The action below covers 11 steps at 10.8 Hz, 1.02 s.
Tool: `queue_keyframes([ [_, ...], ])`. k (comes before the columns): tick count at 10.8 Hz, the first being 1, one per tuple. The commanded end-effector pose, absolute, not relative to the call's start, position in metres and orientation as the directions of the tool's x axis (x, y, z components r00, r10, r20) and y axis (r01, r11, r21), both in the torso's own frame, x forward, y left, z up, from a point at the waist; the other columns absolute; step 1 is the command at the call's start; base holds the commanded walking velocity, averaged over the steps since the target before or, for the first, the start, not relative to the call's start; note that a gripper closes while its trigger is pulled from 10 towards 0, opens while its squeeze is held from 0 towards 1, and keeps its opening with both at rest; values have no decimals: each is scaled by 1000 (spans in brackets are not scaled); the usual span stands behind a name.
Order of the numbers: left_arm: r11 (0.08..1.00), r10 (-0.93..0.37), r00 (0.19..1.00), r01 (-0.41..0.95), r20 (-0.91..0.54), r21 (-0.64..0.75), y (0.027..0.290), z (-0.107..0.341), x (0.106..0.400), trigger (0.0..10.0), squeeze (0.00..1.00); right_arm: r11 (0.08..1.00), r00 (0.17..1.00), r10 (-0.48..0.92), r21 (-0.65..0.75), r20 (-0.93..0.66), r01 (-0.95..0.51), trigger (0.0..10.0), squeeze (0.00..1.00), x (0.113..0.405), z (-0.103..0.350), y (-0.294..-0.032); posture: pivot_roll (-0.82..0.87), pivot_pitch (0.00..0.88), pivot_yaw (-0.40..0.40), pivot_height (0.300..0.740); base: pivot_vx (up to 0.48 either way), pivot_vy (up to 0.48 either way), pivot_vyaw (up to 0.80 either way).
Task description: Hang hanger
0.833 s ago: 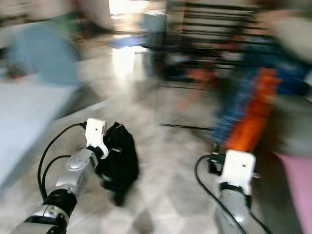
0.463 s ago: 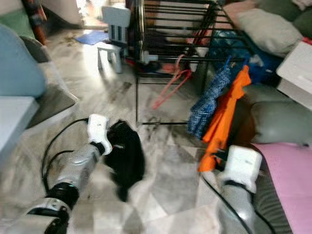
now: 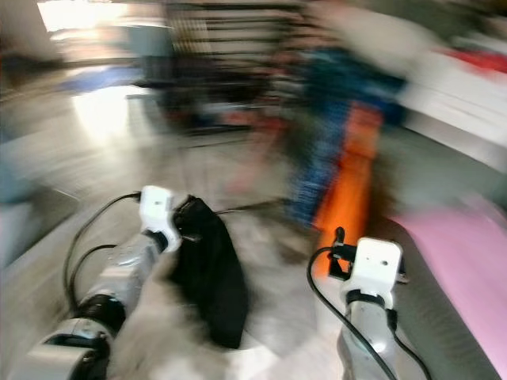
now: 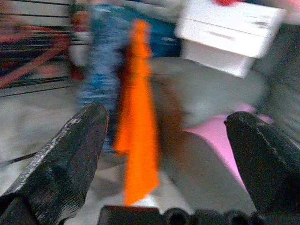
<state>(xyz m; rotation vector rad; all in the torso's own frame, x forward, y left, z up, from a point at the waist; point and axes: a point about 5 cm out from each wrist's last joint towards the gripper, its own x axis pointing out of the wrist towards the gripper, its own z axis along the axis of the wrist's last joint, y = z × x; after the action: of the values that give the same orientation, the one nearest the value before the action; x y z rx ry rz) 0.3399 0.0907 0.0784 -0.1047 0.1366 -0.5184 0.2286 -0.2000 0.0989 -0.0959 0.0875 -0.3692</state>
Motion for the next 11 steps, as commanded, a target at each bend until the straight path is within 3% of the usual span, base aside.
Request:
queue_keyframes([
  [1,858,-511,856,502,-76,-106,94,86,343,10000,0,933,934,-353,-92,-55,347,10000,0,233,102,-194,-36,0,-35,740,0,0,-444],
  [4,847,-526,849,518,-47,-118,92,86,340,10000,0,938,940,-336,-111,-61,329,10000,0,232,98,-193,-34,0,-41,740,0,0,-296],
  [6,843,-532,846,525,-41,-116,89,87,340,10000,0,938,941,-335,-110,-47,329,10000,0,236,101,-194,-36,0,-40,740,328,0,225],
  [11,833,-547,836,539,-42,-122,81,87,339,10000,0,936,939,-342,-108,-47,335,10000,0,234,101,-196,-47,0,-35,740,379,293,90],
])
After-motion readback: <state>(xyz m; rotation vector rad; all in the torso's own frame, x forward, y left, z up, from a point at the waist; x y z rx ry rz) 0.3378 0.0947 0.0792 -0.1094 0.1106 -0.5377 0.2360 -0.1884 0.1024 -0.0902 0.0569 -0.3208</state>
